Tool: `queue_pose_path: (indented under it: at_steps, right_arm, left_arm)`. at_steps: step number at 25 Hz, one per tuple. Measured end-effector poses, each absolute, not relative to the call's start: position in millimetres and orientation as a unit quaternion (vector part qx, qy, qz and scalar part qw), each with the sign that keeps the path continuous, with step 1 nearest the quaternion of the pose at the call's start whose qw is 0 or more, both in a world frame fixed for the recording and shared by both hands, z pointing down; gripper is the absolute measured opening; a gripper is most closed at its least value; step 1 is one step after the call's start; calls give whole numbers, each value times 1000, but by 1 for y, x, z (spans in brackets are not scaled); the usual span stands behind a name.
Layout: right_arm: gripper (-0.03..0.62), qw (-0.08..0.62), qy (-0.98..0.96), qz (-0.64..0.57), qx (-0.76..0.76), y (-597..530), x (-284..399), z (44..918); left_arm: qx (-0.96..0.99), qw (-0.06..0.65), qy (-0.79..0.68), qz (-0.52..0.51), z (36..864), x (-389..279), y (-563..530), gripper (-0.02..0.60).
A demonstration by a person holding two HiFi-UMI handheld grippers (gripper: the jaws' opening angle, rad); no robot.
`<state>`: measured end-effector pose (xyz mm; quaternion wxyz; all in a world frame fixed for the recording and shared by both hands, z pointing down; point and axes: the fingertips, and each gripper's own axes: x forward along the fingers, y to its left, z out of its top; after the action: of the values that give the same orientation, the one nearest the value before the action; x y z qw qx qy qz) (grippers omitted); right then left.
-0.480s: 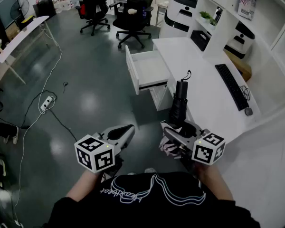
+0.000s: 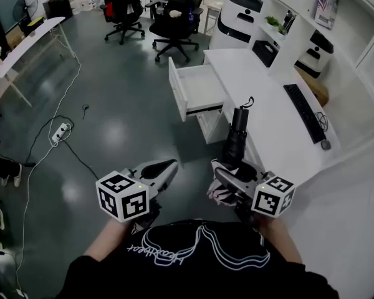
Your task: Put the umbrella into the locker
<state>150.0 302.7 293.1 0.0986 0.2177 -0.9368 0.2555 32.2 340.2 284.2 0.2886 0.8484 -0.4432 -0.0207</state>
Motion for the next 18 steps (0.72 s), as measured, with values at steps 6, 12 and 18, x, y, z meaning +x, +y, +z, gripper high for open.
queue_pose_path:
  at_steps: [6, 12, 18]
  right_arm:
    - [276, 88, -938, 254, 220, 305, 145, 293]
    - [278, 96, -937, 256, 217, 298, 127, 310]
    - [278, 89, -941, 259, 200, 237, 95, 326]
  left_arm:
    - [843, 286, -454, -22, 288, 14, 347, 5]
    - [839, 286, -461, -29, 299, -9, 342, 5]
    - [832, 283, -476, -26, 313, -36, 291, 5]
